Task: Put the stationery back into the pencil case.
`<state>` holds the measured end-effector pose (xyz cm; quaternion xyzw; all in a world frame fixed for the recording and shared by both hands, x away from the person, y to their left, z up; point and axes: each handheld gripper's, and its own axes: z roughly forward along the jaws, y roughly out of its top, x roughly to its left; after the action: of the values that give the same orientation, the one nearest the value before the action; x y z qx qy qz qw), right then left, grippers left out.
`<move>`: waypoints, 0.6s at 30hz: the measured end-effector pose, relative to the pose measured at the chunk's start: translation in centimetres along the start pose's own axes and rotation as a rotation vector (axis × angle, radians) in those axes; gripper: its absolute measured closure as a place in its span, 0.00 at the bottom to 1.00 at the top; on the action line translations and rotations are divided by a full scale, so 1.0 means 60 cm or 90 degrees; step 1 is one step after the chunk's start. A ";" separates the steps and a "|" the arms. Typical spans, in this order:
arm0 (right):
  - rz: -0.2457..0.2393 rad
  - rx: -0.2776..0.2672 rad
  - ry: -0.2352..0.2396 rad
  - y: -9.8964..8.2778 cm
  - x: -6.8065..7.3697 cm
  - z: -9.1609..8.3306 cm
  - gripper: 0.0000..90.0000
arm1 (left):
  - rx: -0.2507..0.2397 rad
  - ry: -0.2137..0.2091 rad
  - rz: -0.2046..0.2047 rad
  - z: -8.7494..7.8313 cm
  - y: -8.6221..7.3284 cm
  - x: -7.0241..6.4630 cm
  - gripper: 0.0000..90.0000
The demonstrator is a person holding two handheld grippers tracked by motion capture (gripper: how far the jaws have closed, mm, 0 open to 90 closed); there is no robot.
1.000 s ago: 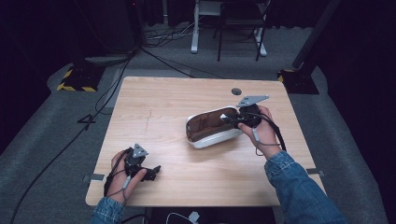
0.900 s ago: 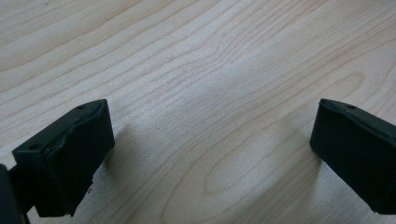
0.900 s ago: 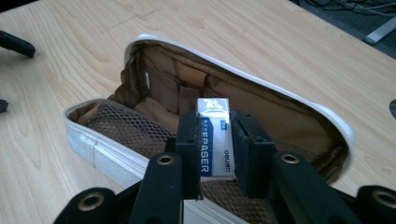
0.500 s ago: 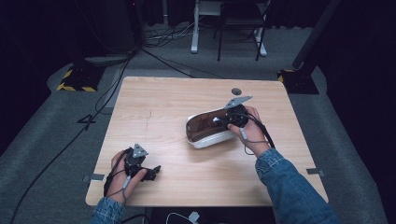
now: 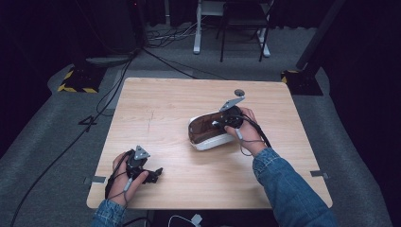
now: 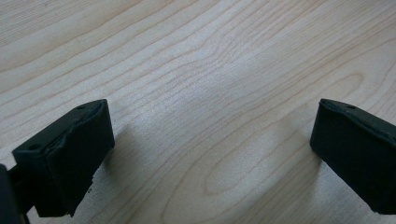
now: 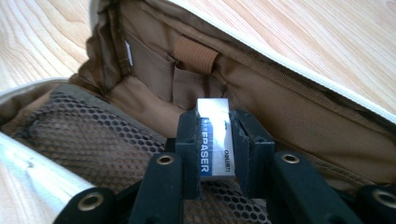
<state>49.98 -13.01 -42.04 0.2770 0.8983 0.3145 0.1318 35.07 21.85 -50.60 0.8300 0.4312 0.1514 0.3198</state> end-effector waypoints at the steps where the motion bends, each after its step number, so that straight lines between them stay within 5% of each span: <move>1: 0.000 0.000 -0.002 0.000 0.000 0.002 0.82 | 0.001 0.000 0.001 0.000 0.000 0.000 0.00; 9: -0.006 -0.021 -0.023 0.001 -0.001 0.002 0.66 | 0.001 0.000 0.008 0.001 0.002 0.002 0.00; 18: 0.003 -0.058 -0.031 -0.001 0.000 -0.032 0.60 | 0.001 -0.001 0.006 0.001 0.002 0.002 0.00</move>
<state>49.17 -14.01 -40.62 0.2806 0.8789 0.3485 0.1652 35.24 21.85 -50.59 0.8324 0.4267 0.1521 0.3191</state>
